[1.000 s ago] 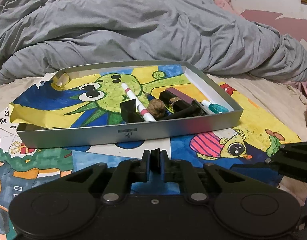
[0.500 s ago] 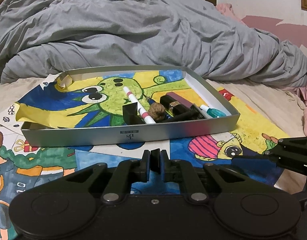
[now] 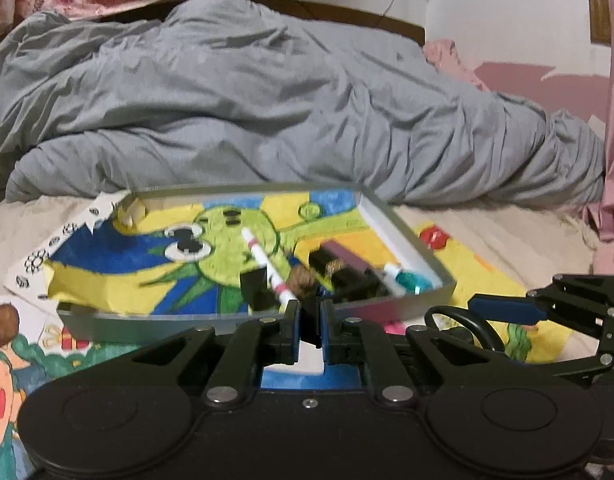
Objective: Organize rigid objects
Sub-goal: 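Carry the earphone with the right tool over the silver tray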
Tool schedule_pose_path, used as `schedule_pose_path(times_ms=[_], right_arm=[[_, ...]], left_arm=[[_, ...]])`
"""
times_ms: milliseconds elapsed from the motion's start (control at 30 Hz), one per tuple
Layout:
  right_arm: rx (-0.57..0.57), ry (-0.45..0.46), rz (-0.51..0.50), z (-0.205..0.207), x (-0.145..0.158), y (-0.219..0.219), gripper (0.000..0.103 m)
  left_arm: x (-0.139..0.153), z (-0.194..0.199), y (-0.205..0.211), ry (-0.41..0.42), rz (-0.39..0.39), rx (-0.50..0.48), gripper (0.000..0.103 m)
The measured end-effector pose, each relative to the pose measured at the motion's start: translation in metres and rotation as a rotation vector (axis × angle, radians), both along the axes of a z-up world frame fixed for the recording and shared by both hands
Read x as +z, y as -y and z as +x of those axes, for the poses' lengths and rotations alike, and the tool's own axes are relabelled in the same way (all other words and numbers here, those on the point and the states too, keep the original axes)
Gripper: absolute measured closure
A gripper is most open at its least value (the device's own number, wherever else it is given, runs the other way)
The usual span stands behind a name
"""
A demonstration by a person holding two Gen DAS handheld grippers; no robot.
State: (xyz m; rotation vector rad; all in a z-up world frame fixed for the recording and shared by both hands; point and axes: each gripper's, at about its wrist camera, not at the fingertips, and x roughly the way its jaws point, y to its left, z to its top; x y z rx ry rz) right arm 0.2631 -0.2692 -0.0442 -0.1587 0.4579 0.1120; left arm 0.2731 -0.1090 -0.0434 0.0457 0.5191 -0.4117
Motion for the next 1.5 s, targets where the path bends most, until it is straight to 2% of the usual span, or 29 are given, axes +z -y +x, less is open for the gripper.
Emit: schedule_pose_path(times_ms=[200, 433, 633, 867, 1500], right_arm=[[-0.052, 0.078, 0.027, 0.012, 0.007, 0.017, 0.065], [-0.084, 0.110, 0.065, 0.036, 0.007, 0.031, 0.065], [-0.093, 0.100, 0.087, 0.060, -0.005, 0.037, 0.065], [-0.087, 0.061, 0.104, 0.070, -0.021, 0.034, 0.065], [-0.074, 0.016, 0.128, 0.077, -0.028, 0.032, 0.065]], left_arm=[[0.012, 0.013, 0.008, 0.050, -0.037, 0.027, 0.093], [0.010, 0.039, 0.017, 0.060, -0.076, 0.063, 0.093], [-0.002, 0.063, 0.024, 0.043, -0.101, 0.093, 0.093], [-0.019, 0.078, 0.024, 0.005, -0.093, 0.105, 0.093], [-0.029, 0.084, 0.028, -0.026, -0.067, 0.096, 0.093]])
